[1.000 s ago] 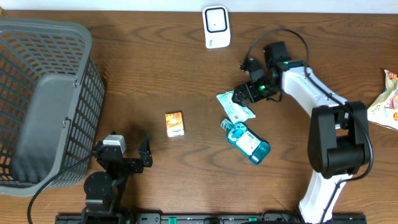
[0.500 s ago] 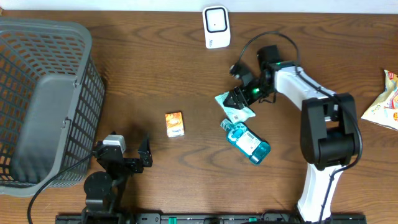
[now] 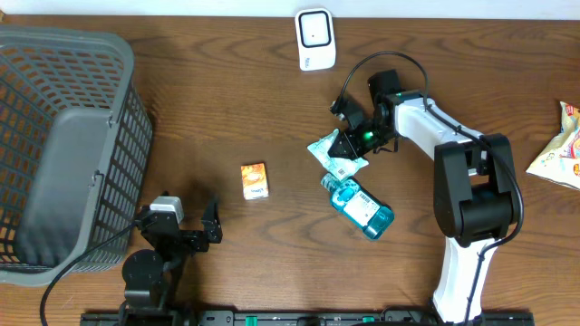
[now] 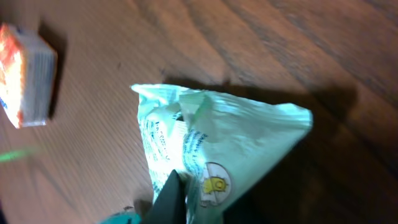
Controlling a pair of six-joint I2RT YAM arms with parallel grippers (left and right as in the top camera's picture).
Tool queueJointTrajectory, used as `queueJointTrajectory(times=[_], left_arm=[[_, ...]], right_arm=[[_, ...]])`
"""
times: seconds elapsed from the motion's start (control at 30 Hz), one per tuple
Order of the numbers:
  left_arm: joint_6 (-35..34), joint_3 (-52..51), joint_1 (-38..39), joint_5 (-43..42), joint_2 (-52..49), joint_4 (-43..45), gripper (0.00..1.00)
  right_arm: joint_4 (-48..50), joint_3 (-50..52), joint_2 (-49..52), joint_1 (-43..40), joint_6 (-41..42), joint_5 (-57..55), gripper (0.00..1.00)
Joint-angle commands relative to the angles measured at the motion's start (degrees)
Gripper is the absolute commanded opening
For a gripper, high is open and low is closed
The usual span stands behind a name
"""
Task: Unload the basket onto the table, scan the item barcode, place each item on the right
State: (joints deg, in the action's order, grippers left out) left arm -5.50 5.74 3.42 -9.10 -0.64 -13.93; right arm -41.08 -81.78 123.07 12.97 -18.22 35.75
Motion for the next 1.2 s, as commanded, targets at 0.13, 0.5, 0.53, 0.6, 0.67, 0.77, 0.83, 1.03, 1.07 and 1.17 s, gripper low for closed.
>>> queueJointTrajectory(times=[0.13,0.5,0.53,0.6,0.67,0.77,0.83,1.03,1.07,1.17], left_arm=[[1.0,-0.8,-0.1,-0.7,0.0,-1.8,0.98],[1.0,-0.8,-0.1,-0.7,0.0,-1.8,0.98],[1.0,-0.8,-0.1,-0.7,0.0,-1.8,0.98],[1.0,-0.8,-0.1,-0.7,0.0,-1.8,0.98],[1.0,-0.8,-0.1,-0.7,0.0,-1.8,0.98],[1.0,-0.8,-0.1,-0.7,0.0,-1.8,0.98],[1.0,-0.8,-0.1,-0.8,0.0,-1.8,0.98],[1.0,-0.8,-0.1,-0.7,0.0,-1.8,0.98],[1.0,-0.8,-0.1,-0.7,0.0,-1.8,0.98],[1.0,-0.8,-0.1,-0.7,0.0,-1.8,0.98]], right_arm=[[-2.6,-6.2,2.8,-0.7,16.1,-3.8,0.02],[-9.6,-13.0,-4.8,-1.1,24.9,5.1,0.02],[-10.3,-13.0,-6.4,-1.2,26.2,5.0,0.02],[-11.7,-13.0,-9.2,-1.2,27.0,4.9,0.01],[-13.4,-13.0,-12.9,-1.1,27.0,4.9,0.02],[-15.7,-13.0,-18.1,-1.1,27.0,3.9,0.01],[-17.3,-13.0,-21.8,-1.0,27.0,1.2,0.02],[-22.6,-13.0,-33.5,-0.2,29.0,-10.8,0.02],[-22.9,-13.0,-35.0,0.0,29.0,-11.8,0.01],[-23.7,-13.0,-39.9,0.6,28.9,-13.4,0.02]])
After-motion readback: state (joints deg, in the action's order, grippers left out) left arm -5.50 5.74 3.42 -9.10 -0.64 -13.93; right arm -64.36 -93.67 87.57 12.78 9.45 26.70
